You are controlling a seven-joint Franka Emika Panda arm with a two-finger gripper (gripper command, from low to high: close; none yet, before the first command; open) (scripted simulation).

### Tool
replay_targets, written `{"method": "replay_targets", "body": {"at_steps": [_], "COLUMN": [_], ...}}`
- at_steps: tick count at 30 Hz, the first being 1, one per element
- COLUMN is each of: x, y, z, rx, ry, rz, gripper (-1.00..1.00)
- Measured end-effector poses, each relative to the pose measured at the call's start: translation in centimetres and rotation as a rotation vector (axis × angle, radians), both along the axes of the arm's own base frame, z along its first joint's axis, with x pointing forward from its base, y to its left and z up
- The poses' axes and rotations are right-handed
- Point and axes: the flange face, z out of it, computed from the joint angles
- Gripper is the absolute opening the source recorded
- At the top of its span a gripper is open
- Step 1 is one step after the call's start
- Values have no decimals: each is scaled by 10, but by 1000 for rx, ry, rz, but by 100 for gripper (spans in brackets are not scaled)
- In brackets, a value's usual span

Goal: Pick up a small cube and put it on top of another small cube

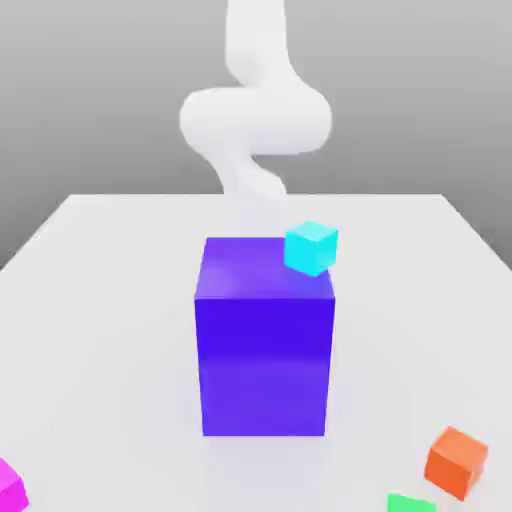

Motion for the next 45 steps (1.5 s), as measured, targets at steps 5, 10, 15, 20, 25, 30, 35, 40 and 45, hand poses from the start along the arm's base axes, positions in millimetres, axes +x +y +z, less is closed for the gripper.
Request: {"method": "replay_targets", "body": {"at_steps": [5, 10, 15, 20, 25, 30, 35, 40, 45], "x": [58, 102, 132, 143, 142, 122, 110, 109, 109], "y": [-40, -83, -129, -184, -223, -265, -282, -282, -282], "z": [-59, -126, -202, -284, -370, -457, -538, -551, -529], "rx": [53, 100, 142, 181, 207, 227, 231, 232, 232], "ry": [119, 232, 343, 451, 560, 669, 714, 715, 715], "rz": [-75, -158, -248, -358, -446, -546, -587, -588, -588], "gripper": [0, 0, 0, 0, 0, 0, 0, -100, -100]}}
